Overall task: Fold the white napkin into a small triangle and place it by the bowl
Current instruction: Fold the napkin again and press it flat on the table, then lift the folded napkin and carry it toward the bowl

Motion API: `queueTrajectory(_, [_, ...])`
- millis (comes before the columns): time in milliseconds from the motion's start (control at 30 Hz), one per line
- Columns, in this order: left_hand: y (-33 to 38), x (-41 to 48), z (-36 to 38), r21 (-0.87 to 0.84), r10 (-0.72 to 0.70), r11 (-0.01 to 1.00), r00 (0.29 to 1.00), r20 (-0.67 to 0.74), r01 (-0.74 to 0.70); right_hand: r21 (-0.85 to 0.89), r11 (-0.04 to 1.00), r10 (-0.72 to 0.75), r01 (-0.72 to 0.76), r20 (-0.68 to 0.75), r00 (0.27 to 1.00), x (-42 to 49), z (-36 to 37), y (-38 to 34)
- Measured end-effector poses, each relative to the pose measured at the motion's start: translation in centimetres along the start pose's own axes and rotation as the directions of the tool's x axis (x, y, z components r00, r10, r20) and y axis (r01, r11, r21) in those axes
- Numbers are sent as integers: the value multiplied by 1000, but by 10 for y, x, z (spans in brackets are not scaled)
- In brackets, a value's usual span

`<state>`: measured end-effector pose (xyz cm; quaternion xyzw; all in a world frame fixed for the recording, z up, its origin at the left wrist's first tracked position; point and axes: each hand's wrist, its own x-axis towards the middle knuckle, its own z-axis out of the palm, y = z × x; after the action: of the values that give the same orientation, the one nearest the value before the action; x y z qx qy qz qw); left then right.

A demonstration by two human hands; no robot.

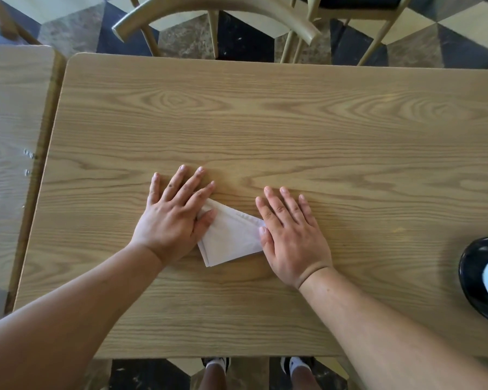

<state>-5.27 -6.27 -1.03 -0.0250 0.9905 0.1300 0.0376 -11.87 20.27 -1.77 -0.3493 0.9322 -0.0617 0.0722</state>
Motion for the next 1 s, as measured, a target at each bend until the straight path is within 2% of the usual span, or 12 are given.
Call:
queueTrajectory(133, [5,-7,2,14,31,999,992,-124,-30,14,1000,1,0,-3,1000,0,-1,-2])
queueTrajectory(267, [27,-12,-9,63,-99,992,987,-128,107,108,994,0,-8,66,998,5,-7,-2])
queueTrajectory(333, [44,-18,-22,17,-220,975,976,-9,220,244,969,15,-33,72,997,-3,-15,-1])
queueTrajectory(433, [55,-28,-39,-96,-417,891,885,205,443,482,869,203,-114,-138,969,-27,-29,-2])
queueTrajectory(500, [67,-36,-48,-259,-514,763,798,313,593,652,722,383,-233,-96,919,-52,-45,-2])
queueTrajectory(633, [107,-54,-51,-658,-529,287,688,497,696,734,381,508,-562,342,791,-92,-60,-3])
queueTrajectory(667, [119,-58,-51,-695,-509,185,673,537,695,740,206,483,-641,493,724,-98,-64,-4])
queueTrajectory(733, [143,-65,-51,-716,-449,59,659,604,696,660,-238,284,-712,748,599,-107,-72,-9])
queueTrajectory(767, [154,-66,-50,-713,-416,25,656,630,700,594,-409,194,-693,798,570,-111,-75,-10])
queueTrajectory(800, [166,-67,-50,-708,-386,9,655,649,706,551,-510,155,-660,814,560,-115,-78,-9])
queueTrajectory(867, [186,-67,-49,-699,-353,34,663,660,714,550,-589,197,-592,808,555,-121,-83,-1])
queueTrajectory(1000, [223,-59,-56,-705,-314,90,692,650,704,647,-565,333,-512,747,576,-126,-101,28])
